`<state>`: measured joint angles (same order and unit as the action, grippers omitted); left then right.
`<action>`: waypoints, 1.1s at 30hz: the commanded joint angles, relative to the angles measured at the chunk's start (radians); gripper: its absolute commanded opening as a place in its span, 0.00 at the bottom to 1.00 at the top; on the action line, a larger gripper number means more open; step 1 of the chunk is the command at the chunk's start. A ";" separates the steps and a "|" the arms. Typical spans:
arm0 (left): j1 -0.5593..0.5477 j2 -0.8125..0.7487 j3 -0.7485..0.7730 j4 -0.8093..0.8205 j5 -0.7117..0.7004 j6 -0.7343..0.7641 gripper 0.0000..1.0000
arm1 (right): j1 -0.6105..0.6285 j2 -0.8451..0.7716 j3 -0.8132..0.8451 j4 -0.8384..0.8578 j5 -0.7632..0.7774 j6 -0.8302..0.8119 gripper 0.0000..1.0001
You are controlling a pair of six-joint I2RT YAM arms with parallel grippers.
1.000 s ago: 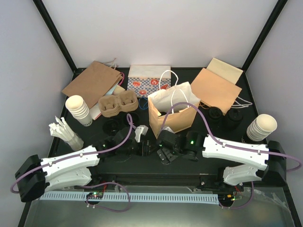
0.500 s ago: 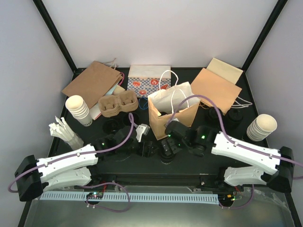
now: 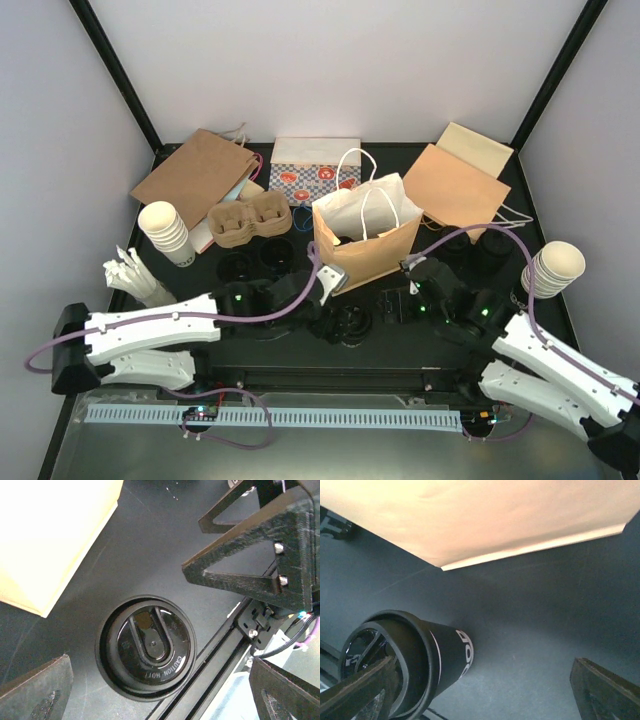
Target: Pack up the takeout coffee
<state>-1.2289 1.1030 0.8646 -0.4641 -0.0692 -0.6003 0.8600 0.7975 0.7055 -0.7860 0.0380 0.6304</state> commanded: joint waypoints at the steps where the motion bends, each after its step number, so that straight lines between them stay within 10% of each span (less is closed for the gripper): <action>1: -0.036 0.094 0.118 -0.132 -0.063 0.075 0.99 | -0.069 -0.045 -0.075 0.115 -0.170 0.058 0.92; 13: -0.065 0.291 0.261 -0.225 -0.117 0.055 0.99 | -0.174 -0.072 -0.244 0.275 -0.391 0.106 0.68; 33: -0.113 0.441 0.376 -0.353 -0.210 -0.086 0.98 | -0.177 -0.085 -0.235 0.238 -0.381 0.067 0.67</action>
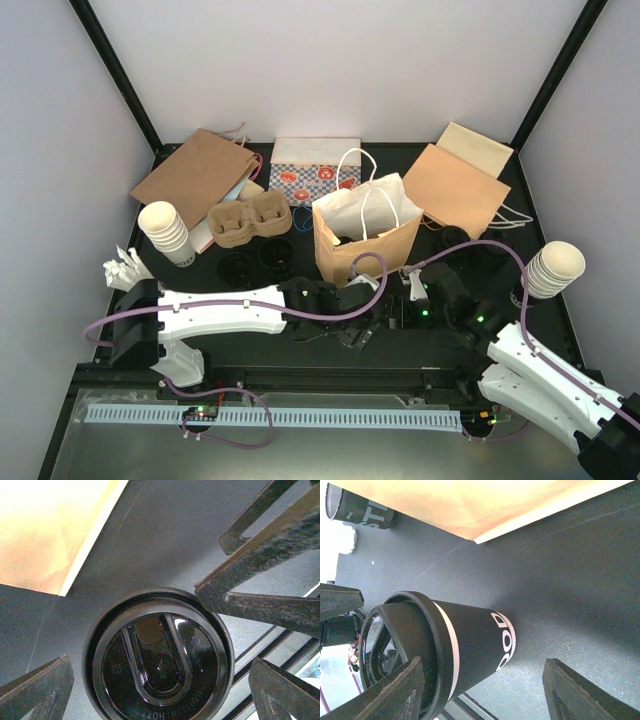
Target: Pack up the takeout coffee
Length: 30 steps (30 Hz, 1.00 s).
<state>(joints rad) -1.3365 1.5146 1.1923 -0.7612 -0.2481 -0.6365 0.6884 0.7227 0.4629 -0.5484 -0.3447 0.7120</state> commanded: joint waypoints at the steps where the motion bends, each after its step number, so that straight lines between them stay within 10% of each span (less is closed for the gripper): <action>1: -0.005 0.034 0.049 -0.057 -0.031 -0.051 0.97 | -0.007 -0.009 0.008 0.002 0.001 -0.014 0.67; 30: -0.005 0.080 0.067 -0.068 -0.016 -0.043 0.80 | -0.007 -0.005 -0.021 -0.021 -0.103 -0.029 0.66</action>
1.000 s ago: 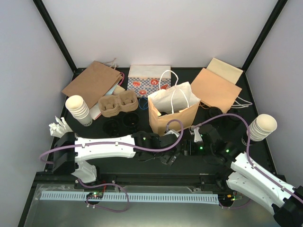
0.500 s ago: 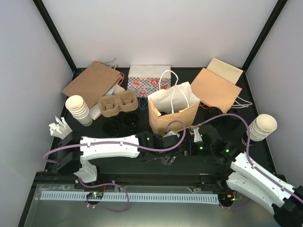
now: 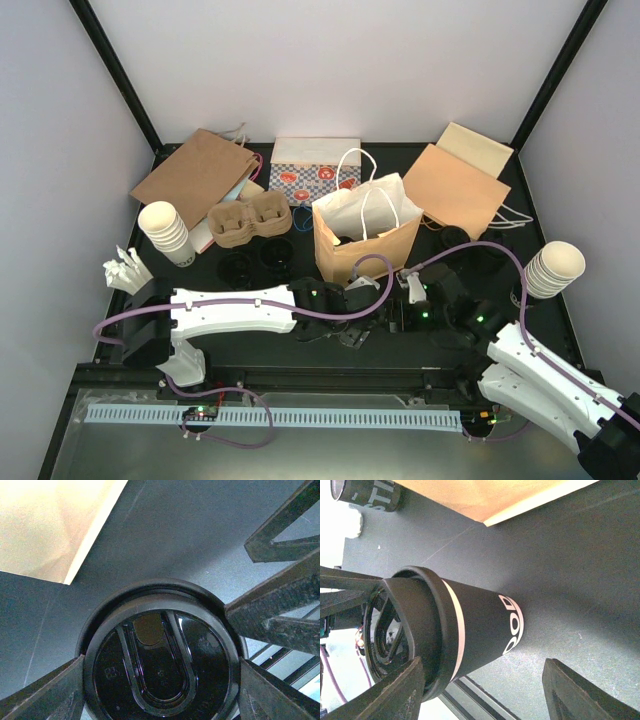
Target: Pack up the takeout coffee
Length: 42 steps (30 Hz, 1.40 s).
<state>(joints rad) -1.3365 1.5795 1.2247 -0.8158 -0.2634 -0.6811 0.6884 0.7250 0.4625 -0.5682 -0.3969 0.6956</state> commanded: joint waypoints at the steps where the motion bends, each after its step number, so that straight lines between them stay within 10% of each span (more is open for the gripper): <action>1: -0.004 0.016 0.033 -0.011 0.001 0.002 0.79 | -0.007 -0.009 -0.025 0.005 -0.059 -0.012 0.66; 27: -0.005 0.013 0.019 0.007 0.012 0.006 0.78 | -0.006 0.019 0.056 -0.108 0.094 -0.058 0.71; 42: -0.005 -0.041 0.092 -0.038 -0.019 0.021 0.99 | -0.007 -0.012 0.144 -0.164 0.102 -0.100 0.74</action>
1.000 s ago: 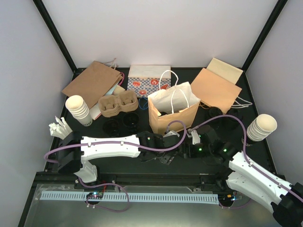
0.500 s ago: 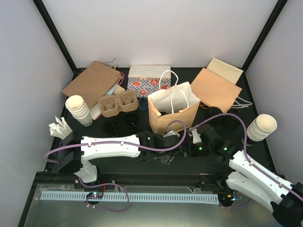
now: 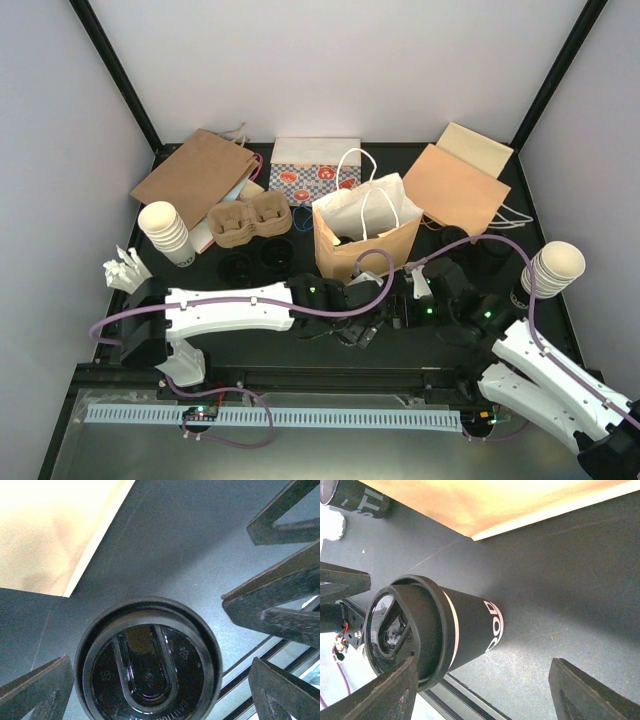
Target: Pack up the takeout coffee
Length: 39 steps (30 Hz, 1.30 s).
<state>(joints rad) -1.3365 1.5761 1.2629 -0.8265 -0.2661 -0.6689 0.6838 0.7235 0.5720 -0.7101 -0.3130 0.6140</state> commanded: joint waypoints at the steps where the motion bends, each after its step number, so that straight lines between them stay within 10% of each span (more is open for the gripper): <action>1: -0.005 -0.042 0.055 -0.029 -0.015 0.009 0.99 | -0.002 -0.011 0.038 -0.026 0.018 -0.021 0.74; 11: -0.006 -0.141 0.051 -0.030 -0.021 0.009 0.99 | -0.001 -0.003 0.061 -0.041 0.004 -0.056 0.99; 20: 0.026 -0.356 -0.147 0.118 -0.042 0.031 0.99 | 0.029 0.048 0.109 -0.069 0.029 -0.079 1.00; 39: 0.355 -0.811 -0.603 0.348 0.242 -0.032 0.99 | 0.479 0.386 0.399 -0.208 0.464 -0.013 1.00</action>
<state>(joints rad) -1.0100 0.7860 0.6807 -0.5220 -0.0914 -0.6834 1.1194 1.0584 0.9138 -0.8803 0.0452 0.5850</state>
